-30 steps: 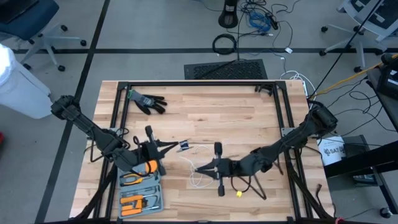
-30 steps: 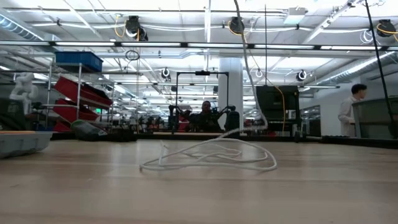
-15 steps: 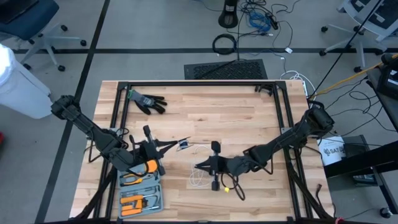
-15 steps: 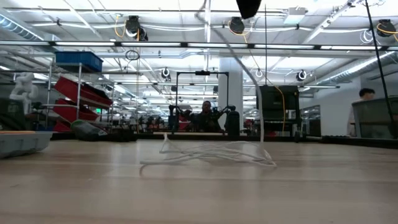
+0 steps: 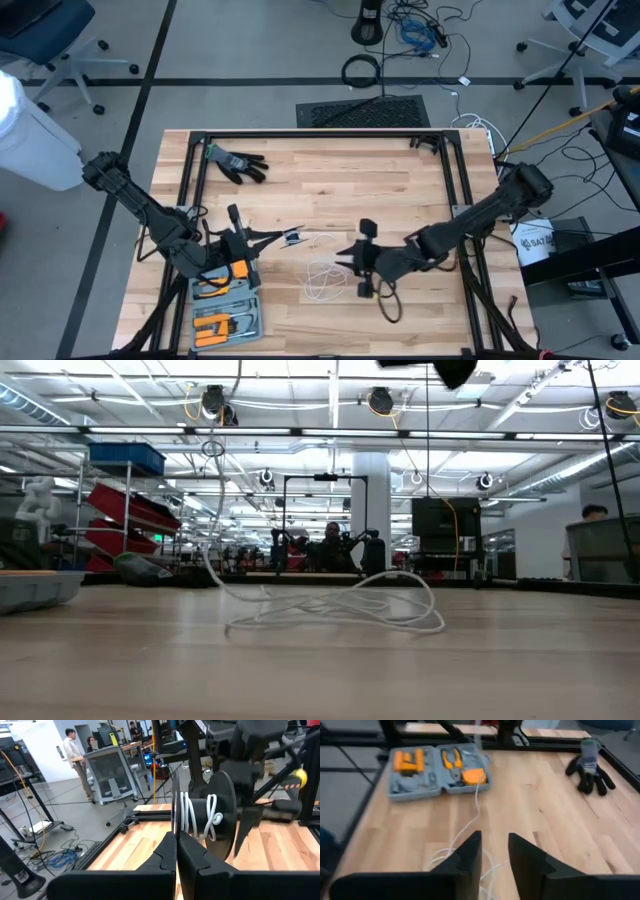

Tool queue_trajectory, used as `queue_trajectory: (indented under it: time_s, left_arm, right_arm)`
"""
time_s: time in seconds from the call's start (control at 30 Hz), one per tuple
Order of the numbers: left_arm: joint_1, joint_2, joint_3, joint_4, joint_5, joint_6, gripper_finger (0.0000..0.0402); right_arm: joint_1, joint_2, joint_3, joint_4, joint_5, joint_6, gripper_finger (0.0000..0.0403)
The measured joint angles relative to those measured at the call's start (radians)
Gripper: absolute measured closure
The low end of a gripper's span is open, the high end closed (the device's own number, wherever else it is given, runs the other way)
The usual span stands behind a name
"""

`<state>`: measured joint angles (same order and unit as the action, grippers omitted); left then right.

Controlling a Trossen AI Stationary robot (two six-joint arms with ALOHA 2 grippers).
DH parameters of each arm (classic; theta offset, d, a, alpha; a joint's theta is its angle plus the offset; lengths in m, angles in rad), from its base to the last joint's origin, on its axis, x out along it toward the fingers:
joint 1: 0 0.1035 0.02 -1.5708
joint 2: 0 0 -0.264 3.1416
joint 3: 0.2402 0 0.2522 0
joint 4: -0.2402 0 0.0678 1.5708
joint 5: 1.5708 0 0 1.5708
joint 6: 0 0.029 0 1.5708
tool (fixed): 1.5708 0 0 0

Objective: Coil cords
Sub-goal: Uncoil the white cable wire from the spool

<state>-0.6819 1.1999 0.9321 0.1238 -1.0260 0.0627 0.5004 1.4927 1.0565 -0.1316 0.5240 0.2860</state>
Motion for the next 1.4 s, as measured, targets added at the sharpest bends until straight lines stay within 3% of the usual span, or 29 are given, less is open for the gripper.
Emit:
queue_trajectory:
  time_s: [0.17,0.37,0.67,0.83,1.0,1.3,1.4]
  left_arm:
    - [0.001,0.000,0.000,-0.002,0.000,0.000,0.0401]
    - [0.001,-0.001,0.000,0.006,0.000,0.000,0.0401]
    - [0.001,-0.001,0.000,0.026,0.030,0.003,0.0401]
    - [-0.002,-0.001,0.000,0.026,0.031,-0.002,0.0401]
    - [-0.002,-0.001,0.000,0.024,0.031,-0.002,0.0401]
    - [-0.002,-0.001,0.000,0.025,0.031,-0.003,0.0401]
    - [-0.001,-0.001,0.000,0.025,0.031,0.001,0.0401]
  right_arm:
    - [0.046,-0.053,0.000,0.143,0.055,-0.033,0.0274]
    - [0.038,0.062,0.001,0.484,0.050,-0.210,0.0240]
    - [-0.043,0.256,0.000,0.855,0.056,-0.272,0.0234]
    - [-0.066,0.322,0.000,0.962,0.047,-0.275,0.0235]
    - [-0.075,0.346,0.000,1.014,0.047,-0.272,0.0260]
    - [-0.077,0.347,0.000,1.021,0.046,-0.272,0.0387]
    - [-0.076,0.347,0.000,1.017,0.046,-0.268,0.0394]
